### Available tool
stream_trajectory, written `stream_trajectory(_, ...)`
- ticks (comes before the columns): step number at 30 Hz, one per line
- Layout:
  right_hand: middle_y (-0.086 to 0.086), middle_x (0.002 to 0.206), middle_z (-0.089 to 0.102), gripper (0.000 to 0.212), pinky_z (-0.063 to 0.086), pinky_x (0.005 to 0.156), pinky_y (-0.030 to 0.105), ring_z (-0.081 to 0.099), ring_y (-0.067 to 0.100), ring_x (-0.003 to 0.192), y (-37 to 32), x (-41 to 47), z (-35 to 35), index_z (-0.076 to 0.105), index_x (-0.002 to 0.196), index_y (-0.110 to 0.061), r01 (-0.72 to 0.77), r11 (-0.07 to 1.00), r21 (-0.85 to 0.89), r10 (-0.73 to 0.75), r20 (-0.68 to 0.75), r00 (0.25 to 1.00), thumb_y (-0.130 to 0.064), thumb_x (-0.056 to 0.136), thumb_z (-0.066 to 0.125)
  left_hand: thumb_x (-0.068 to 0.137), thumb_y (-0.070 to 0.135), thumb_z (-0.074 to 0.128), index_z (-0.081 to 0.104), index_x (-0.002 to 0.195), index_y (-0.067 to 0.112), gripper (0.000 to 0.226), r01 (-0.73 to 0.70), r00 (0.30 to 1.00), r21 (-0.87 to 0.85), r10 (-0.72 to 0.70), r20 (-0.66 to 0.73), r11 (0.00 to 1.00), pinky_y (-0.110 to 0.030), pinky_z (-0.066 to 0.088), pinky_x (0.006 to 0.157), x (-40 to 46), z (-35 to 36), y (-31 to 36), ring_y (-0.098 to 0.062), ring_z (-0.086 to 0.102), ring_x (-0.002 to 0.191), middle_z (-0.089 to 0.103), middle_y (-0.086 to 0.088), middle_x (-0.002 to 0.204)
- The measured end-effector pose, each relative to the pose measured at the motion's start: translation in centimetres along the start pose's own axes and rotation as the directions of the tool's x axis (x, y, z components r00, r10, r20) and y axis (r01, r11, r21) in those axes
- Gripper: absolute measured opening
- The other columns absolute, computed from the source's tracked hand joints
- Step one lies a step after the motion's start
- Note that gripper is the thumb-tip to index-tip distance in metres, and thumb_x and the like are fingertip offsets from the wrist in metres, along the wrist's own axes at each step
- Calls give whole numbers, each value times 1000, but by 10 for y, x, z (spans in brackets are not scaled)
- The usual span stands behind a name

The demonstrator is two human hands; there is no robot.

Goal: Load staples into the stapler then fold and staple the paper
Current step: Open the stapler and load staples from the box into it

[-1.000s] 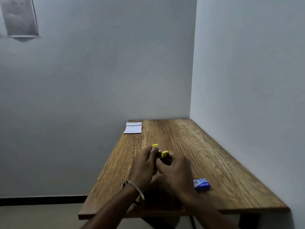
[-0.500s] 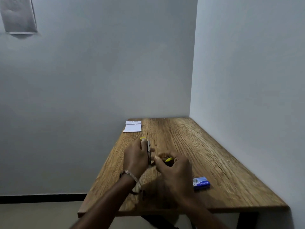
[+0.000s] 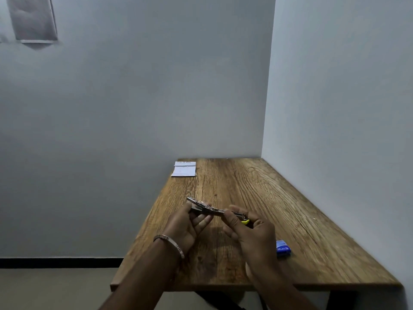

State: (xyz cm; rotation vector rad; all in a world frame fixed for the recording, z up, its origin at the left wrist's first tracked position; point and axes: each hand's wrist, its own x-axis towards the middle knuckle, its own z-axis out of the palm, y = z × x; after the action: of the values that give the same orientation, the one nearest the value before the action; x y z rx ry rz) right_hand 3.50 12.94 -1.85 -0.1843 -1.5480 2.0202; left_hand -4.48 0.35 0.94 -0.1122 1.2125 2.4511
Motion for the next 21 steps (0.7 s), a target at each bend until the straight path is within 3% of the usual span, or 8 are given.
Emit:
stream_trajectory(4,9,90,79,25,61,65,28,77,22,83,-1,3,6,74,100,-12,-3,996,91,9,-68,998,-17,76,79,99,4,48,57,110,-9,19,7,999,-26,-5,47,1000,-27,61,51,-5,4,-8,-28,71,82,66,-27,116)
stream_trajectory(6,11,88,78,23,61,63,26,78,23,81,-1,3,8,74,100,-10,-15,991,136,26,-83,996,-13,78,78,96,0,52,42,138,-7,43,-61,996,29,59,60,998,-32,63,62,-7,2,-16,-29,76,85,68,-27,117)
stream_trajectory(8,12,86,78,20,60,61,25,78,23,78,-3,4,11,74,98,-10,-31,986,162,49,-107,993,-11,78,78,90,-6,60,18,154,18,80,-192,981,226,187,43,955,-40,63,75,-5,-4,-26,-31,74,97,62,-18,129)
stream_trajectory(11,12,84,78,14,61,61,26,77,21,75,-4,3,15,75,93,-12,-30,990,140,49,-135,990,-11,80,79,87,-4,66,24,153,28,85,-408,897,608,424,127,681,-47,59,88,-8,1,-37,-26,66,112,44,0,144)
stream_trajectory(14,3,80,79,15,61,67,28,77,19,76,-6,-3,22,76,94,-16,-4,998,66,12,-118,993,-14,81,80,89,7,69,39,146,19,66,-487,826,727,526,203,484,-48,59,85,-9,6,-39,-22,69,106,55,-5,138)
stream_trajectory(16,-2,82,79,17,60,69,30,77,14,79,-8,-8,25,76,97,-21,39,998,-52,-44,-101,994,-18,80,81,90,14,68,42,143,14,59,-502,777,784,589,224,365,-40,60,84,-10,8,-36,-18,69,103,63,-8,128)
stream_trajectory(19,-8,84,78,21,58,64,18,74,2,77,-16,-14,27,76,98,-24,148,954,-261,-162,-32,986,-23,78,83,92,12,64,43,145,13,57,-534,678,827,673,295,176,-12,51,70,-13,10,-31,-11,67,93,68,-5,118)
stream_trajectory(21,-14,82,75,24,54,60,10,71,-6,76,-21,-17,29,76,98,-24,206,917,-340,-207,34,978,-25,76,85,93,10,61,44,145,13,55,-510,640,857,699,318,78,-17,50,70,-14,11,-28,-14,65,90,69,-6,110)
